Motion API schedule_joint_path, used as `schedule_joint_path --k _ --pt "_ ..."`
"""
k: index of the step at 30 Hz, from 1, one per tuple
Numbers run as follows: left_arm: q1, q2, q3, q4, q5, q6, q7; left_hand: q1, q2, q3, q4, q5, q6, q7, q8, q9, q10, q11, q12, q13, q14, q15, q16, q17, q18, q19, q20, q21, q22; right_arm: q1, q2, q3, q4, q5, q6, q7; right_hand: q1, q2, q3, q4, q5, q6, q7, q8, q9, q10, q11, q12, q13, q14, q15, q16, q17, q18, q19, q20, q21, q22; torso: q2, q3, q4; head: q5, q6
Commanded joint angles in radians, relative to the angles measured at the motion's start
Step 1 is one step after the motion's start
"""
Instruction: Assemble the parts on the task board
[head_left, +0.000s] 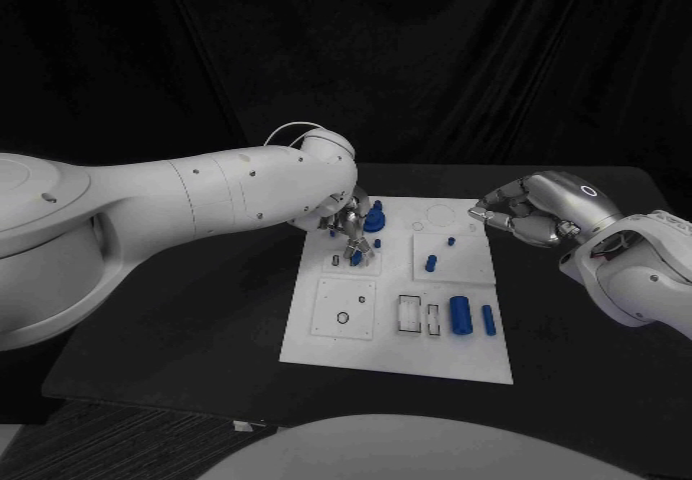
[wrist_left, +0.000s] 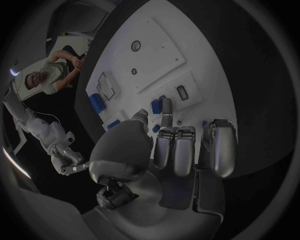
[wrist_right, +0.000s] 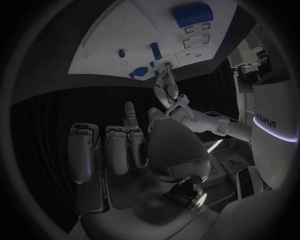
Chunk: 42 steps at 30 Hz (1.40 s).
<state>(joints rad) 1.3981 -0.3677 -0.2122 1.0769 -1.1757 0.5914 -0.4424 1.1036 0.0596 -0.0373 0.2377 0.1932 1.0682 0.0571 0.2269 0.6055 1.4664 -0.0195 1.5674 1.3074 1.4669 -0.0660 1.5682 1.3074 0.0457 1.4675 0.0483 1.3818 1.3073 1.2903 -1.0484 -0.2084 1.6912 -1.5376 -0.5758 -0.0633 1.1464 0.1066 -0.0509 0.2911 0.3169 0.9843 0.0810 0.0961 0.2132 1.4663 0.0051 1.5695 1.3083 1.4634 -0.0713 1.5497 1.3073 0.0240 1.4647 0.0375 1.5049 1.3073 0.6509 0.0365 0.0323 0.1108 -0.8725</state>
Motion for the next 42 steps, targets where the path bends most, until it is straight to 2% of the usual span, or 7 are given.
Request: schedule_joint_path --k 1,11,19,28,42 --pt "-0.003 0.002 0.001 0.001 0.001 0.020 0.009 0.009 0.004 0.010 -0.004 0.012 -0.004 -0.003 -0.006 0.003 0.104 0.002 0.003 0.263 0.104 0.002 0.003 0.263 0.002 -0.009 0.001 -0.006 0.201 -0.002 0.001 0.001 0.000 -0.002 0.005 -0.003 0.010 0.001 0.002 -0.006 0.007 0.004 0.003 -0.006 -0.001 0.104 0.003 0.001 0.263 0.098 0.001 -0.006 0.215 -0.006 0.072 0.004 -0.005 0.239 0.000 -0.0002 -0.0003 0.001 0.000" --pt "-0.006 0.006 0.001 -0.002 0.001 0.026 0.008 0.010 0.001 0.011 -0.006 0.019 -0.004 -0.003 -0.007 0.006 0.104 0.002 0.003 0.263 0.104 0.002 0.003 0.263 0.001 -0.008 0.001 -0.005 0.201 -0.002 0.002 0.001 0.000 -0.002 0.007 -0.002 0.012 0.001 0.002 -0.007 0.007 0.004 0.003 -0.006 -0.001 0.104 0.003 0.001 0.263 0.098 0.002 -0.005 0.216 -0.005 0.071 0.004 -0.005 0.239 -0.003 -0.0003 0.0001 0.004 0.000" --pt "-0.007 0.008 0.001 -0.009 0.001 0.026 0.010 0.012 0.002 0.015 -0.009 0.025 -0.002 -0.004 -0.007 0.008 0.104 0.002 0.003 0.263 0.104 0.002 0.003 0.263 0.002 -0.009 0.000 -0.007 0.200 -0.002 -0.001 0.001 0.001 -0.002 0.009 -0.002 0.012 0.001 0.002 -0.007 0.007 0.004 0.003 -0.006 -0.001 0.104 0.003 0.001 0.263 0.098 0.002 -0.005 0.216 -0.005 0.071 0.004 -0.005 0.239 -0.001 -0.0004 0.0001 -0.002 0.000" --pt "-0.009 0.011 0.001 -0.012 0.001 0.024 0.017 0.013 0.003 0.030 -0.015 0.061 0.003 -0.006 -0.008 0.021 0.104 0.000 0.003 0.263 0.104 0.000 0.003 0.263 0.002 -0.009 0.000 -0.007 0.201 -0.002 -0.003 0.001 0.002 -0.002 0.008 -0.001 0.015 0.000 0.003 -0.007 0.007 0.005 0.004 -0.006 -0.001 0.104 0.003 0.001 0.263 0.097 0.002 -0.006 0.214 -0.005 0.071 0.004 -0.007 0.239 -0.002 0.0000 -0.0002 -0.002 0.000" --pt "-0.012 0.013 0.001 -0.019 0.001 0.028 0.016 0.025 -0.001 0.052 -0.032 0.094 0.008 -0.011 -0.008 0.036 0.104 -0.004 0.003 0.263 0.104 -0.003 0.003 0.263 0.002 -0.010 -0.003 -0.010 0.200 -0.002 -0.005 0.001 0.003 -0.002 0.006 0.000 0.017 0.000 0.004 -0.007 0.008 0.005 0.004 -0.006 -0.001 0.104 0.003 0.001 0.263 0.097 0.002 -0.008 0.211 -0.004 0.069 0.004 -0.010 0.237 -0.002 -0.0003 -0.0004 -0.002 0.000"
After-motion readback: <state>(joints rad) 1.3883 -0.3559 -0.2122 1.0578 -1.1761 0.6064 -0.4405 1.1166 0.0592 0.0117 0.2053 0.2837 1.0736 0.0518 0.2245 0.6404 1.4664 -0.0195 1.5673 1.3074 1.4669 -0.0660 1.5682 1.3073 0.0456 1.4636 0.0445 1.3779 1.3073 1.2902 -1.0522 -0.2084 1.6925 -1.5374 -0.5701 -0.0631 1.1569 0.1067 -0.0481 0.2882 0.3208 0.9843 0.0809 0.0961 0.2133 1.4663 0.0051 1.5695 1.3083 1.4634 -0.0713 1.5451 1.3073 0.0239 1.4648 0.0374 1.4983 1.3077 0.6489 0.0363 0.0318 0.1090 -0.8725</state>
